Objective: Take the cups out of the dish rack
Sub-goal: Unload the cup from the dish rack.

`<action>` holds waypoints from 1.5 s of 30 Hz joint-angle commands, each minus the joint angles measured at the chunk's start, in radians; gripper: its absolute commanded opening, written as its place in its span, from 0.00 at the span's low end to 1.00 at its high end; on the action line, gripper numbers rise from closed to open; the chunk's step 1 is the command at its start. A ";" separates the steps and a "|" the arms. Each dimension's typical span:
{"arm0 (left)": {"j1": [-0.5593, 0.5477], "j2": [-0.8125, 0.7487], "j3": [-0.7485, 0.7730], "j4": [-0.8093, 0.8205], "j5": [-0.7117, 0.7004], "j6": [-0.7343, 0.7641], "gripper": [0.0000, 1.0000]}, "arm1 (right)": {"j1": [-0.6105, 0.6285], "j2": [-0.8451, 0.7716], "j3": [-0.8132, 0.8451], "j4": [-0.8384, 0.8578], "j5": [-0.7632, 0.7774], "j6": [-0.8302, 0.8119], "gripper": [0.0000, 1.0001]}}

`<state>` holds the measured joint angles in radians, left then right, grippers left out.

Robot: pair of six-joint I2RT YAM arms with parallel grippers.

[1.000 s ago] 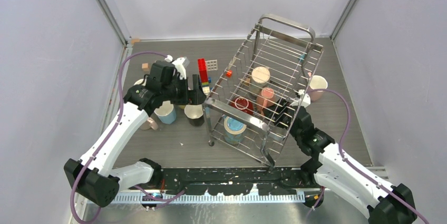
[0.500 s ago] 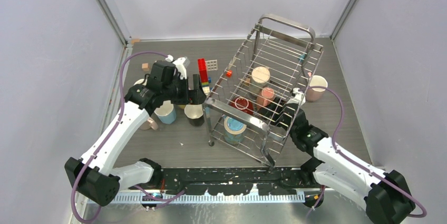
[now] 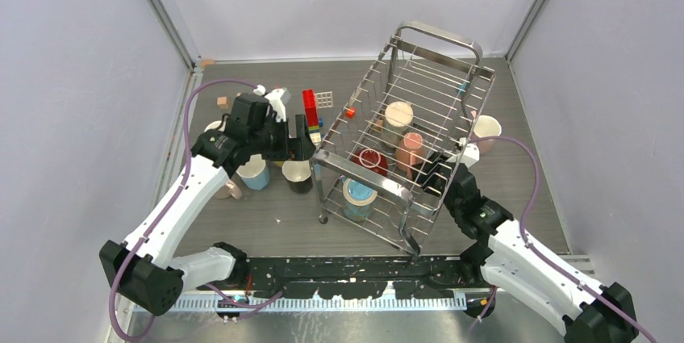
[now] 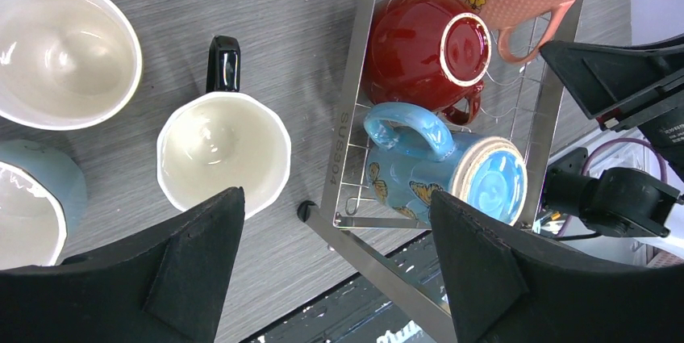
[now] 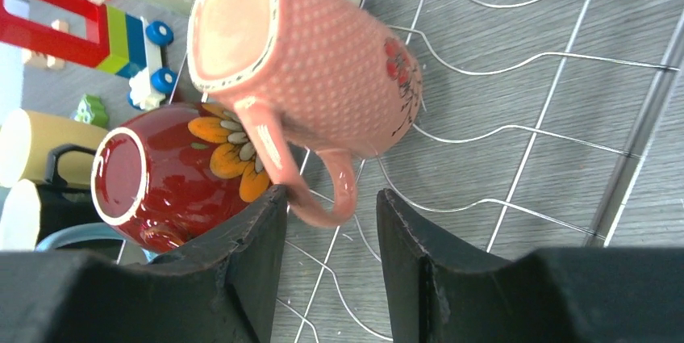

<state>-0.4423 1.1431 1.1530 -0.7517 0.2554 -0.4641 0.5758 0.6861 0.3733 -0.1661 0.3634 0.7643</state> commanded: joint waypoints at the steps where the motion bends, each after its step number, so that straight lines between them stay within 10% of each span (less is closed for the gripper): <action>1: 0.007 -0.002 -0.002 0.042 0.022 0.002 0.86 | 0.001 0.056 0.042 0.046 -0.016 -0.058 0.49; 31: 0.007 0.002 -0.010 0.050 0.030 0.002 0.85 | 0.000 0.183 0.012 0.211 0.040 -0.157 0.40; 45: 0.007 0.005 -0.011 0.056 0.035 -0.004 0.85 | 0.001 0.067 0.037 0.092 0.061 -0.172 0.20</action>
<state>-0.4423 1.1503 1.1416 -0.7410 0.2703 -0.4644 0.5797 0.7940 0.3828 -0.0612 0.3859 0.6003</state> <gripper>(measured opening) 0.852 0.249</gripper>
